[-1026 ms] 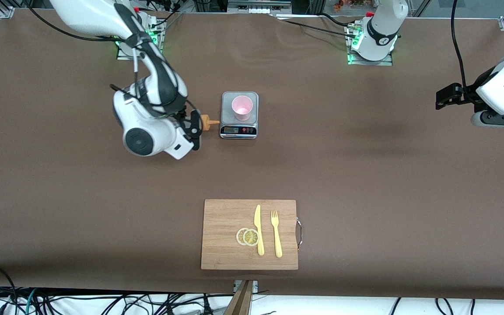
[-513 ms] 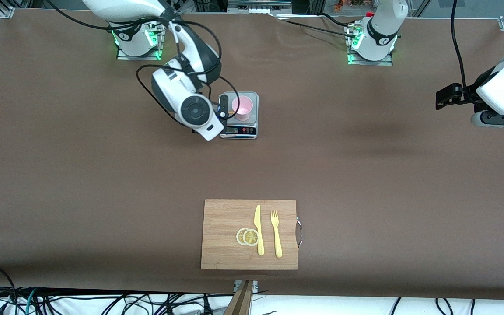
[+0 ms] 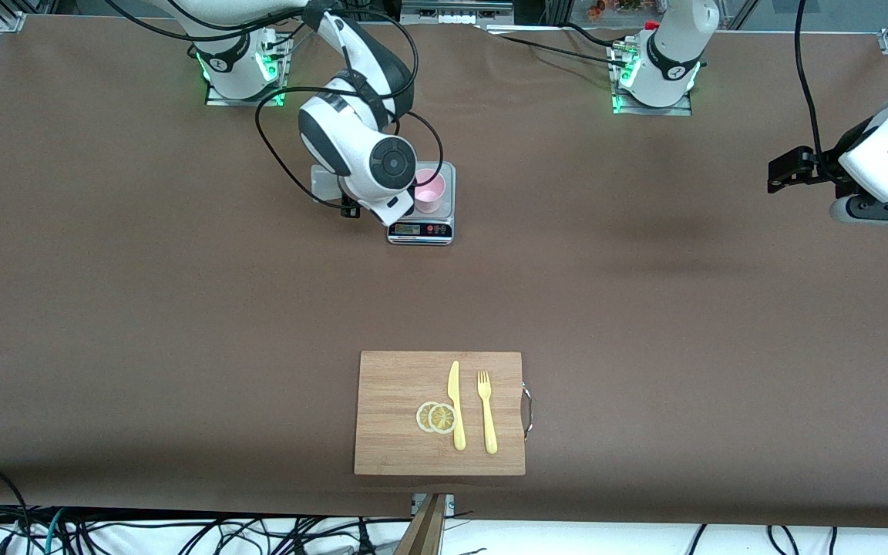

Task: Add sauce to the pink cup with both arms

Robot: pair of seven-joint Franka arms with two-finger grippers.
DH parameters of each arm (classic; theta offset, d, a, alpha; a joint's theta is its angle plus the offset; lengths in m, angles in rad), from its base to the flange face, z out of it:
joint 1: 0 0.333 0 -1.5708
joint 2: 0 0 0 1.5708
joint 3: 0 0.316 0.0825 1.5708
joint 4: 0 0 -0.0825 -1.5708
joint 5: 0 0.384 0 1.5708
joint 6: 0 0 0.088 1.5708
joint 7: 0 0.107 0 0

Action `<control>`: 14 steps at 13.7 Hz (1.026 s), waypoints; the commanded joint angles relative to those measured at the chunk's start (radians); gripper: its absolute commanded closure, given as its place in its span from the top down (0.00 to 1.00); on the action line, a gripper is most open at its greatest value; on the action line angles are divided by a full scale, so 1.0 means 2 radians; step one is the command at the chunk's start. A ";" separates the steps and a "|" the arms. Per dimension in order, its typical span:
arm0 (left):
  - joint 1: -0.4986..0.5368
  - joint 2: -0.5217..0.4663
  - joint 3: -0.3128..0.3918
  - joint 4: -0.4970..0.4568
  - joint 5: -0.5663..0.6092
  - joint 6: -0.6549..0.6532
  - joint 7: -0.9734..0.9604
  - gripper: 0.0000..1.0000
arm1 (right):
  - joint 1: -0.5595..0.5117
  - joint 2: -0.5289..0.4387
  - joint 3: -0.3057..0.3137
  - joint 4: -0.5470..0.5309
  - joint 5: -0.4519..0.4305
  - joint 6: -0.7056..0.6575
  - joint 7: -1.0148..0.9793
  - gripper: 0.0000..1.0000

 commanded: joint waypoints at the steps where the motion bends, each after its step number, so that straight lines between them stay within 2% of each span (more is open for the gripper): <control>1: 0.005 -0.001 -0.003 0.003 0.004 -0.004 0.012 1.00 | 0.016 -0.004 0.009 0.006 -0.027 -0.019 0.028 0.07; 3: 0.005 -0.001 -0.003 0.003 0.004 -0.004 0.012 1.00 | 0.022 -0.001 0.012 0.016 -0.041 -0.019 0.032 0.06; 8: 0.005 -0.001 -0.003 0.003 0.004 -0.004 0.012 1.00 | 0.004 0.006 0.010 0.019 -0.029 -0.013 0.020 0.06; 11: 0.005 0.000 -0.003 0.003 0.004 -0.004 0.012 1.00 | -0.017 0.005 0.009 0.017 0.008 0.020 -0.012 0.06; 14: 0.005 0.000 -0.003 0.003 0.004 -0.004 0.012 1.00 | -0.062 0.001 0.008 0.000 0.065 0.076 -0.069 0.06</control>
